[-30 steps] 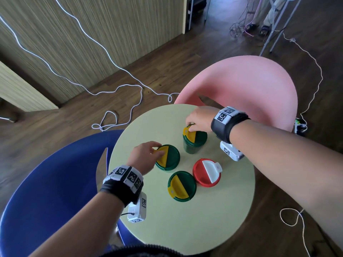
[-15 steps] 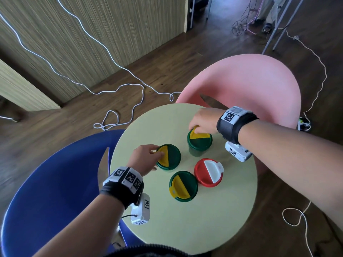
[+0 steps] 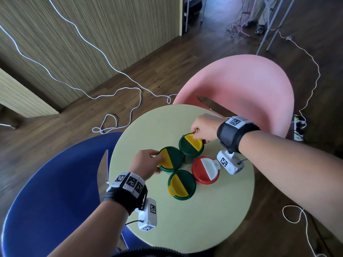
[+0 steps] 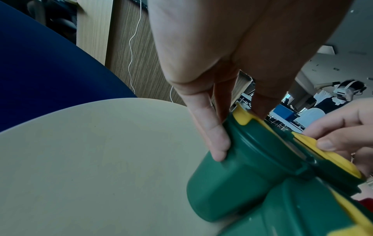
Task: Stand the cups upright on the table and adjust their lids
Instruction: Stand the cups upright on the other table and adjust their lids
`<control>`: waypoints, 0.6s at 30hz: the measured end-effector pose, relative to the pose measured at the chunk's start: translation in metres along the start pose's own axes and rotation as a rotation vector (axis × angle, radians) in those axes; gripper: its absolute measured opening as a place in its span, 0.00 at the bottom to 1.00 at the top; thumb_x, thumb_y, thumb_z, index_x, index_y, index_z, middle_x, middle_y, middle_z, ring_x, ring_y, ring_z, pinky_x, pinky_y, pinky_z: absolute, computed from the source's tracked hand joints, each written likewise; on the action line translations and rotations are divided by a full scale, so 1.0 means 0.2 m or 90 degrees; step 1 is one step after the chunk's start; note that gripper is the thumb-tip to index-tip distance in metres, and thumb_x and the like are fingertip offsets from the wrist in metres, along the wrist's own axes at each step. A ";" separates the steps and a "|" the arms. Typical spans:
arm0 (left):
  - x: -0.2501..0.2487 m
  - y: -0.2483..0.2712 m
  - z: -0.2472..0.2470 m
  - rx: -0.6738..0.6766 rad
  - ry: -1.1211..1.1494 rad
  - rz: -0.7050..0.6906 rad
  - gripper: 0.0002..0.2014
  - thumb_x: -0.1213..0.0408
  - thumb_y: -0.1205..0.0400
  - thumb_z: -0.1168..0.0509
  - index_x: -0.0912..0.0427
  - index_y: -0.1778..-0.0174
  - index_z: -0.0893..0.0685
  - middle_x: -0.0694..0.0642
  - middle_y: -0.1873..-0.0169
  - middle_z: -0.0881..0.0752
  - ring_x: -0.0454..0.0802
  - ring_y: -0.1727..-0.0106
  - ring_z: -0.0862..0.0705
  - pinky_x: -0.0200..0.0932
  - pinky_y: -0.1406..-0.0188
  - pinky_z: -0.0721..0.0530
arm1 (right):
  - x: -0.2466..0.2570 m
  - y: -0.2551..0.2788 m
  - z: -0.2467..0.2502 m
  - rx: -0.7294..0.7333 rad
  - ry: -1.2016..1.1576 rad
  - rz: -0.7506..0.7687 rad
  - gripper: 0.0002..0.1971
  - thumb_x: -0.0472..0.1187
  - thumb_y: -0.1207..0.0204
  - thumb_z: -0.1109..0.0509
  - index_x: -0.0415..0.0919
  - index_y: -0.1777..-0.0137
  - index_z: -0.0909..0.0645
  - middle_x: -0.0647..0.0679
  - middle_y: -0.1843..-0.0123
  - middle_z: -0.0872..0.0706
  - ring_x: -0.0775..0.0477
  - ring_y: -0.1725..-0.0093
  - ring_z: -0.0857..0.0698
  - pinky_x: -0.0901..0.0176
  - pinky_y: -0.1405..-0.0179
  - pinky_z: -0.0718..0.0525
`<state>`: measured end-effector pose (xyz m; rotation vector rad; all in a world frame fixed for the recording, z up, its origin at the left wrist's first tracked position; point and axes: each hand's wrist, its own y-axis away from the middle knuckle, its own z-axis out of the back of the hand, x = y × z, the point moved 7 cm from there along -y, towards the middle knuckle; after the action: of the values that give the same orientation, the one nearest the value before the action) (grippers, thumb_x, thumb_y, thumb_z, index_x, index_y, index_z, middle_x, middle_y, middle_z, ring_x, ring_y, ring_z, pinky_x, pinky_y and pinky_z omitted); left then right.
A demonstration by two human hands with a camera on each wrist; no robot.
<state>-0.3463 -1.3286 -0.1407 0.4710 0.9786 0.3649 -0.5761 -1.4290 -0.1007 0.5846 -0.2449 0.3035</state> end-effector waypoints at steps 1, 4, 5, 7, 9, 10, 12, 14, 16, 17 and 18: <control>0.00 0.00 0.00 0.002 -0.001 -0.001 0.14 0.59 0.20 0.29 0.57 0.39 0.09 0.56 0.62 0.04 0.50 0.69 0.05 0.58 0.48 0.06 | -0.01 0.01 0.00 -0.001 -0.003 -0.004 0.13 0.42 0.24 0.33 0.41 0.48 0.08 0.42 0.62 0.05 0.52 0.75 0.08 0.61 0.63 0.11; 0.00 0.01 -0.02 0.001 0.011 -0.005 0.15 0.60 0.20 0.29 0.58 0.38 0.09 0.56 0.60 0.05 0.52 0.68 0.05 0.60 0.49 0.06 | -0.01 0.03 -0.02 -0.001 -0.003 -0.021 0.13 0.41 0.25 0.34 0.39 0.51 0.08 0.42 0.65 0.06 0.51 0.75 0.08 0.63 0.68 0.17; 0.00 0.01 -0.02 0.003 0.020 -0.004 0.16 0.60 0.20 0.29 0.58 0.38 0.10 0.56 0.60 0.05 0.54 0.66 0.05 0.61 0.49 0.06 | -0.01 0.04 -0.02 -0.001 -0.002 -0.024 0.13 0.40 0.25 0.34 0.39 0.51 0.09 0.41 0.65 0.06 0.50 0.74 0.07 0.63 0.68 0.17; 0.00 0.01 -0.02 0.006 0.036 0.000 0.16 0.60 0.20 0.29 0.58 0.37 0.10 0.56 0.58 0.05 0.58 0.62 0.04 0.64 0.48 0.06 | -0.01 0.05 -0.02 -0.003 -0.004 -0.031 0.13 0.41 0.25 0.34 0.38 0.50 0.09 0.41 0.65 0.06 0.49 0.72 0.07 0.62 0.65 0.14; 0.00 0.02 -0.03 0.008 0.049 0.003 0.15 0.61 0.18 0.29 0.58 0.36 0.12 0.57 0.55 0.06 0.60 0.58 0.04 0.63 0.47 0.06 | -0.02 0.06 -0.03 -0.005 -0.023 -0.037 0.13 0.41 0.24 0.34 0.40 0.48 0.09 0.41 0.64 0.05 0.48 0.71 0.06 0.61 0.63 0.13; 0.00 0.03 -0.03 0.007 0.057 0.002 0.15 0.62 0.17 0.30 0.59 0.34 0.12 0.58 0.54 0.06 0.60 0.57 0.05 0.62 0.47 0.06 | -0.02 0.07 -0.03 -0.005 -0.033 -0.042 0.13 0.42 0.24 0.33 0.41 0.48 0.09 0.41 0.63 0.05 0.48 0.71 0.06 0.61 0.63 0.13; 0.00 0.03 -0.03 0.004 0.064 -0.002 0.16 0.63 0.16 0.30 0.60 0.32 0.13 0.58 0.52 0.07 0.59 0.56 0.05 0.59 0.47 0.06 | -0.03 0.08 -0.04 -0.006 -0.047 -0.048 0.12 0.42 0.24 0.33 0.43 0.48 0.09 0.41 0.63 0.05 0.47 0.71 0.06 0.61 0.62 0.12; -0.01 0.04 -0.03 0.006 0.058 -0.004 0.17 0.62 0.16 0.30 0.60 0.31 0.14 0.58 0.51 0.07 0.60 0.55 0.05 0.60 0.47 0.06 | -0.04 0.08 -0.04 -0.009 -0.056 -0.055 0.12 0.43 0.24 0.32 0.42 0.48 0.09 0.41 0.64 0.05 0.46 0.70 0.06 0.59 0.60 0.11; -0.01 0.05 -0.03 0.016 0.051 -0.006 0.17 0.61 0.15 0.31 0.60 0.30 0.14 0.59 0.50 0.06 0.61 0.53 0.06 0.60 0.47 0.06 | -0.04 0.09 -0.05 -0.010 -0.060 -0.058 0.12 0.43 0.24 0.32 0.39 0.48 0.09 0.41 0.65 0.05 0.44 0.70 0.06 0.57 0.58 0.09; -0.02 0.05 -0.03 0.022 0.038 -0.010 0.18 0.60 0.15 0.31 0.59 0.29 0.15 0.59 0.50 0.07 0.61 0.51 0.06 0.61 0.48 0.06 | -0.04 0.09 -0.05 -0.011 -0.061 -0.058 0.13 0.44 0.24 0.31 0.38 0.47 0.09 0.40 0.65 0.05 0.44 0.69 0.06 0.56 0.58 0.09; -0.02 0.05 -0.03 0.027 0.023 -0.016 0.19 0.59 0.15 0.32 0.58 0.28 0.16 0.58 0.49 0.07 0.61 0.49 0.07 0.61 0.49 0.06 | -0.04 0.10 -0.05 -0.014 -0.061 -0.057 0.14 0.45 0.23 0.31 0.39 0.47 0.09 0.40 0.65 0.05 0.43 0.69 0.06 0.57 0.60 0.10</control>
<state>-0.3548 -1.3198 -0.1355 0.4916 1.0284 0.3323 -0.5888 -1.4102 -0.1012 0.5880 -0.3138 0.1868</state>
